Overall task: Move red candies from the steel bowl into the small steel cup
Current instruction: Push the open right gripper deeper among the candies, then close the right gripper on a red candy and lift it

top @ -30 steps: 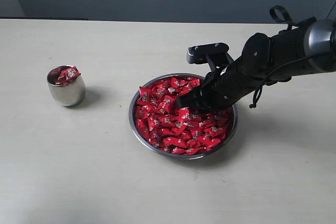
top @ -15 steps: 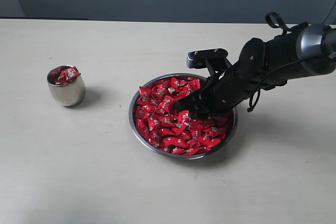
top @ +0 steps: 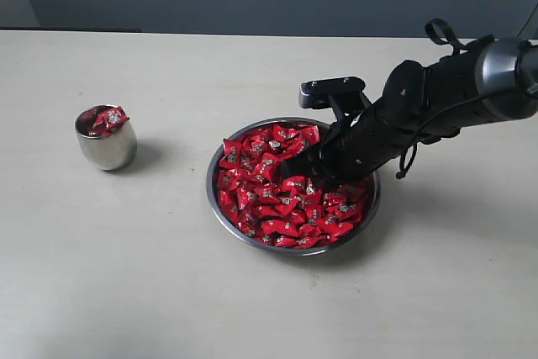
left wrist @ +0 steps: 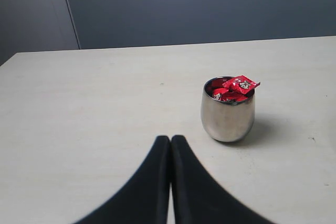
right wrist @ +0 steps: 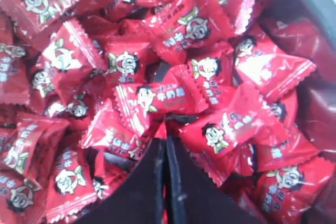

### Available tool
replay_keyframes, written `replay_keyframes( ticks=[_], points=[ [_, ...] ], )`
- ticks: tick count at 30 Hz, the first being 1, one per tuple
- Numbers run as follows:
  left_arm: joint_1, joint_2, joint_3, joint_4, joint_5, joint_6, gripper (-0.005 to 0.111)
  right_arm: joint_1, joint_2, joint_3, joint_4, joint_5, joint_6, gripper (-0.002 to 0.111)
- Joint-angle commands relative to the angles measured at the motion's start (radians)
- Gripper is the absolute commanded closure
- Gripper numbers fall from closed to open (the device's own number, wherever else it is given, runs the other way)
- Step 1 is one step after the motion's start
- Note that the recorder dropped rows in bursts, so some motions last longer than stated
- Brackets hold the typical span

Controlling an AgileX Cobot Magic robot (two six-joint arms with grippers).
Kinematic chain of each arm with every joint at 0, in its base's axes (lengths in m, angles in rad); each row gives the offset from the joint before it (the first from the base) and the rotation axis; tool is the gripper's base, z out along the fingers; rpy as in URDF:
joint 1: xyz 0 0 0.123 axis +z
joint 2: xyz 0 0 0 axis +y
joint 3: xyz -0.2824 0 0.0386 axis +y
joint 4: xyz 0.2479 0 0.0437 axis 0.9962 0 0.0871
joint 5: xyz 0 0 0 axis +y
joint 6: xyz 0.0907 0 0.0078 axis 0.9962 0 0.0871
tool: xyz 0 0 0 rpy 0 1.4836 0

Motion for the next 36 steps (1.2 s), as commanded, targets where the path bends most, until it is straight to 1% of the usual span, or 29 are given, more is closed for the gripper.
replay_keyframes(
  ticks=[1, 10, 17, 24, 26, 29, 32, 36],
  points=[
    [0.001, -0.004, 0.004, -0.002, -0.002, -0.001, 0.106, -0.005, -0.039, -0.006, -0.017, -0.021, -0.007, 0.109],
    [0.001, -0.004, 0.004, -0.002, -0.002, -0.001, 0.106, -0.005, -0.051, -0.044, -0.043, 0.011, -0.007, 0.109],
    [0.001, -0.004, 0.004, -0.002, -0.002, -0.001, 0.106, -0.005, -0.130, -0.044, -0.098, -0.037, -0.001, 0.109],
    [0.001, -0.004, 0.004, -0.002, -0.002, -0.001, 0.106, -0.005, -0.182, -0.044, -0.102, -0.105, 0.021, 0.109],
    [0.001, -0.004, 0.004, -0.002, -0.002, -0.001, 0.106, -0.005, -0.185, -0.033, -0.098, -0.124, 0.029, 0.109],
    [0.001, -0.004, 0.004, -0.002, -0.002, -0.001, 0.106, -0.005, -0.187, 0.043, -0.094, -0.211, 0.029, 0.109],
    [0.001, -0.004, 0.004, -0.002, -0.002, -0.001, 0.106, -0.005, -0.190, 0.103, -0.075, -0.239, 0.029, 0.109],
    [0.001, -0.004, 0.004, -0.002, -0.002, -0.001, 0.106, -0.005, -0.190, 0.112, -0.075, -0.266, 0.026, 0.109]
  ],
)
